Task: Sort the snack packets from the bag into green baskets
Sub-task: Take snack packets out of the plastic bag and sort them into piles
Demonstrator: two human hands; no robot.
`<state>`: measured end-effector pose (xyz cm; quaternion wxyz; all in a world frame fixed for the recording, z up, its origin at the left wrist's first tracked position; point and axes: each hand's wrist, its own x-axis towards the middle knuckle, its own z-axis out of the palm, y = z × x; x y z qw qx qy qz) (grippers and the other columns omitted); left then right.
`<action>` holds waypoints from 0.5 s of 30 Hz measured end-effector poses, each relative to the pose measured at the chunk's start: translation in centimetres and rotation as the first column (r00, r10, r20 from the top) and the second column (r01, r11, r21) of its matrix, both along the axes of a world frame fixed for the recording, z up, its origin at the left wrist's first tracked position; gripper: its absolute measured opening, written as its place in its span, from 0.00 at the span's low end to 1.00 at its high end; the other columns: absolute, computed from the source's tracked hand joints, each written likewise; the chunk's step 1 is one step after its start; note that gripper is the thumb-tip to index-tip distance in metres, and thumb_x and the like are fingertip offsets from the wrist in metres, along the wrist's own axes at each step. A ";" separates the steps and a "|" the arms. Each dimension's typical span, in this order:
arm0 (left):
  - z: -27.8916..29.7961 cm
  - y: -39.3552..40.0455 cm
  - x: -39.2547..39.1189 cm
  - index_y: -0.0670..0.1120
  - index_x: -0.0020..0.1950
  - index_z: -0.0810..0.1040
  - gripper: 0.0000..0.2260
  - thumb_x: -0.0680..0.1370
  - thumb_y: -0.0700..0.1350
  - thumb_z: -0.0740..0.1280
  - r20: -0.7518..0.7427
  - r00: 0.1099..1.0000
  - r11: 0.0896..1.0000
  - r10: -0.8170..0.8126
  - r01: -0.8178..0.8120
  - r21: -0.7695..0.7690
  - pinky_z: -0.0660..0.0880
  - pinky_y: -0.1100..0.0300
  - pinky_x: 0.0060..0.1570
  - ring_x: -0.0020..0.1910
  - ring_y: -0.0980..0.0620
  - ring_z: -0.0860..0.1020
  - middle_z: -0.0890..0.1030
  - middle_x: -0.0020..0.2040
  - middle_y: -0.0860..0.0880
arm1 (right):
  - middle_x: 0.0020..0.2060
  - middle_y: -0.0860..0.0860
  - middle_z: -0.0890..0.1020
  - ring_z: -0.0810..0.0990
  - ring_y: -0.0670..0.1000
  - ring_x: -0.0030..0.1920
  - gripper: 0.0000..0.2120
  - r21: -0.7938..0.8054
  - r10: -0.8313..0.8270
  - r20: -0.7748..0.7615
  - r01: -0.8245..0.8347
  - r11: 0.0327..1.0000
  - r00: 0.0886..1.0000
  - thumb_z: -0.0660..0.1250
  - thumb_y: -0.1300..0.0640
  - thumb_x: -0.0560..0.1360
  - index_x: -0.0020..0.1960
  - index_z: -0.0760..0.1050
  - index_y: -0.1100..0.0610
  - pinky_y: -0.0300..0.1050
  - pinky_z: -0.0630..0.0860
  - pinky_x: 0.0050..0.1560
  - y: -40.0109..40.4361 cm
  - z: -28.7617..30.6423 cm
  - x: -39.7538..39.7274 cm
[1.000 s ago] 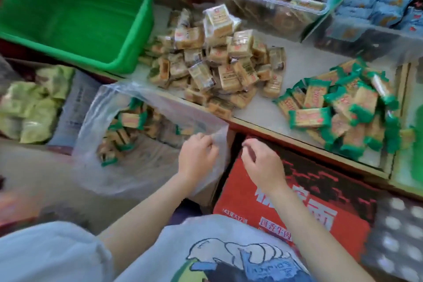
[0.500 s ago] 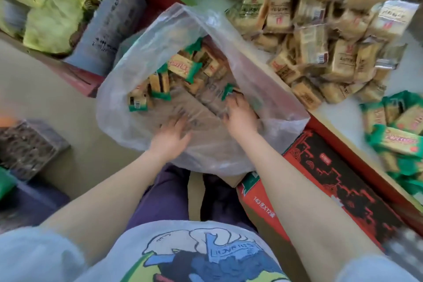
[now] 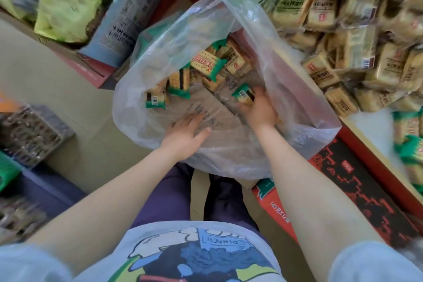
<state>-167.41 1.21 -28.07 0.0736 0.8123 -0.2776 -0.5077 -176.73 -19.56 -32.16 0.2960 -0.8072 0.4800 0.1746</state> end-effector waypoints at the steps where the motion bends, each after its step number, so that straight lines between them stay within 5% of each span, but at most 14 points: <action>1: 0.3 -0.1 0.2 0.59 0.81 0.54 0.27 0.83 0.64 0.50 -0.026 1.000 1.000 0.005 -0.005 0.010 0.51 0.48 0.75 0.80 0.49 0.53 0.55 0.82 0.52 | 0.67 0.58 0.76 0.74 0.60 0.67 0.31 0.029 -0.029 0.045 0.028 0.999 0.999 0.72 0.44 0.75 0.71 0.69 0.57 0.50 0.73 0.61 0.4 0.8 0.4; 3: 1.4 -0.7 0.6 0.58 0.81 0.56 0.27 0.83 0.65 0.50 -0.109 0.990 0.996 0.093 -0.091 0.025 0.53 0.48 0.76 0.80 0.48 0.56 0.57 0.81 0.52 | 0.62 0.54 0.78 0.76 0.56 0.63 0.29 0.154 -0.164 0.129 0.144 0.978 0.978 0.74 0.44 0.74 0.68 0.73 0.57 0.43 0.72 0.56 1.5 3.4 1.3; 5: 3.3 -2.0 0.8 0.55 0.79 0.62 0.26 0.83 0.64 0.51 -0.197 0.917 0.936 0.347 -0.353 0.005 0.57 0.51 0.74 0.78 0.48 0.61 0.62 0.80 0.51 | 0.53 0.48 0.80 0.80 0.50 0.55 0.22 0.343 -0.341 0.207 0.258 0.903 0.917 0.76 0.47 0.73 0.62 0.76 0.55 0.35 0.72 0.47 2.7 6.4 1.5; 8: 7.1 -4.3 1.0 0.50 0.71 0.74 0.21 0.84 0.59 0.56 -0.401 0.605 0.666 0.688 -0.746 0.019 0.70 0.52 0.66 0.66 0.50 0.76 0.77 0.69 0.50 | 0.48 0.41 0.80 0.80 0.43 0.47 0.17 0.531 -0.472 0.304 0.264 0.805 0.828 0.75 0.49 0.74 0.60 0.75 0.51 0.31 0.74 0.43 3.8 11.1 0.1; 11: 10.5 -6.1 0.4 0.46 0.61 0.79 0.13 0.83 0.52 0.63 -0.618 0.455 0.563 0.641 -0.826 -0.024 0.79 0.56 0.45 0.47 0.50 0.85 0.86 0.51 0.46 | 0.47 0.47 0.85 0.83 0.46 0.48 0.09 0.625 -0.548 0.386 0.227 0.747 0.742 0.72 0.54 0.77 0.57 0.79 0.50 0.37 0.78 0.43 3.7 15.1 -2.3; 15: 15.1 -9.6 -1.8 0.42 0.58 0.79 0.07 0.81 0.42 0.68 -0.697 0.465 0.557 0.546 -0.823 -0.113 0.80 0.59 0.39 0.47 0.47 0.85 0.85 0.50 0.42 | 0.47 0.51 0.84 0.82 0.47 0.45 0.09 0.661 -0.698 0.412 0.335 0.671 0.586 0.63 0.53 0.83 0.58 0.80 0.53 0.40 0.78 0.39 1.9 20.3 -6.4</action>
